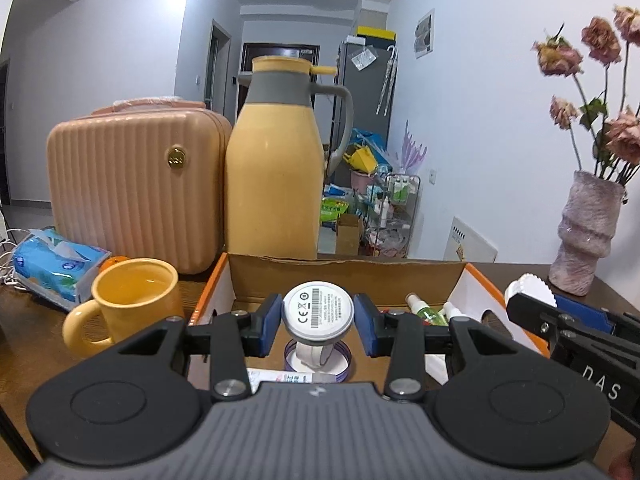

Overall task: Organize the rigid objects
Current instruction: 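Open the left tool to drop the lid while the right tool releases the cap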

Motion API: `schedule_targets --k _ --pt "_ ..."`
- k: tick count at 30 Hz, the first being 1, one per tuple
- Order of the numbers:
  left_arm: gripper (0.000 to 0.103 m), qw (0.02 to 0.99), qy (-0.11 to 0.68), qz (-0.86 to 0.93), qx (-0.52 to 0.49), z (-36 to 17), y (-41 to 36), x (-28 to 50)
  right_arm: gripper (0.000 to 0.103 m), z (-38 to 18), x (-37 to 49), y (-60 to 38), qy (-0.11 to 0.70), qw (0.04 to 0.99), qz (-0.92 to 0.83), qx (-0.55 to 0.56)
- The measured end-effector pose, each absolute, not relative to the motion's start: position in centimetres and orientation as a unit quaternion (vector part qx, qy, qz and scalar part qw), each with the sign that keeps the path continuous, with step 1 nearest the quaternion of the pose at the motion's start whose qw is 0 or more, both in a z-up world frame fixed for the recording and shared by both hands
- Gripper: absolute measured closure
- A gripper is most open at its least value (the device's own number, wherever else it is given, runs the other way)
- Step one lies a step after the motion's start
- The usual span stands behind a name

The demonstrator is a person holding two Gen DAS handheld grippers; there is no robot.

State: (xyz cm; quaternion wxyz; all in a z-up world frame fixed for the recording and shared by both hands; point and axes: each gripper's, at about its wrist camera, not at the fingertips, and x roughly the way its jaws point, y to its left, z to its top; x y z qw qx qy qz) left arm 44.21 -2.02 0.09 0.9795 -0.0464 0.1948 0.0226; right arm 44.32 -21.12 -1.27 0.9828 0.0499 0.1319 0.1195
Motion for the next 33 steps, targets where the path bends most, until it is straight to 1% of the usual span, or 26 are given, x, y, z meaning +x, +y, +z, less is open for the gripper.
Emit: schedule_targets --k 10,11,12,13,14,15,16,17,18,19,20,21,26,33 --pt "0.062 0.975 0.216 0.033 -0.040 -1.6 -1.6 48.2 0.064 -2.6 48.9 -20.5 0.164 0.979 0.121 0.031" --pt "0.056 0.975 0.218 0.033 -0.040 -1.8 -1.4 48.4 0.063 -2.8 49.2 -20.5 0.166 0.978 0.121 0.028" --pt "0.045 0.974 0.221 0.033 -0.040 -1.8 -1.3 48.7 0.061 -2.9 49.4 -20.4 0.168 0.978 0.121 0.024" --pt "0.040 0.974 0.221 0.037 -0.040 -1.9 -1.1 48.8 0.051 -2.9 49.4 -20.4 0.171 0.978 0.120 0.021" --pt "0.030 0.974 0.219 0.042 -0.040 -1.9 -0.9 48.8 0.037 -3.0 49.5 -20.4 0.172 0.978 0.116 0.020" --pt "0.022 0.974 0.217 0.046 -0.040 -1.9 -0.7 48.8 0.030 -3.0 49.4 -20.4 0.170 0.979 0.109 0.018" --pt "0.021 0.975 0.214 0.052 -0.041 -1.8 -0.5 48.7 0.020 -3.0 49.4 -20.5 0.168 0.980 0.104 0.017" --pt "0.020 0.975 0.209 0.057 -0.041 -1.7 -0.3 48.6 0.014 -3.0 49.2 -20.5 0.167 0.981 0.101 0.014" --pt "0.015 0.976 0.206 0.059 -0.040 -1.6 -0.2 48.4 0.013 -3.0 49.1 -20.6 0.168 0.981 0.096 0.012" --pt "0.009 0.977 0.203 0.061 -0.039 -1.5 0.0 48.2 0.008 -3.0 49.0 -20.6 0.168 0.982 0.090 0.011" --pt "0.000 0.977 0.198 0.067 -0.038 -1.4 0.1 47.9 0.001 -3.0 48.9 -20.7 0.166 0.983 0.084 0.012" --pt "0.000 0.979 0.189 0.074 -0.037 -1.3 0.3 47.5 0.000 -3.0 48.7 -20.9 0.160 0.984 0.078 0.015" --pt "0.000 0.983 0.167 0.077 -0.019 -0.7 0.5 45.4 0.000 -2.5 47.1 -21.6 0.143 0.987 0.069 0.025" --pt "0.000 0.988 0.142 0.064 -0.022 0.7 1.3 40.4 0.000 -1.2 42.2 -22.5 0.113 0.991 0.069 0.034"
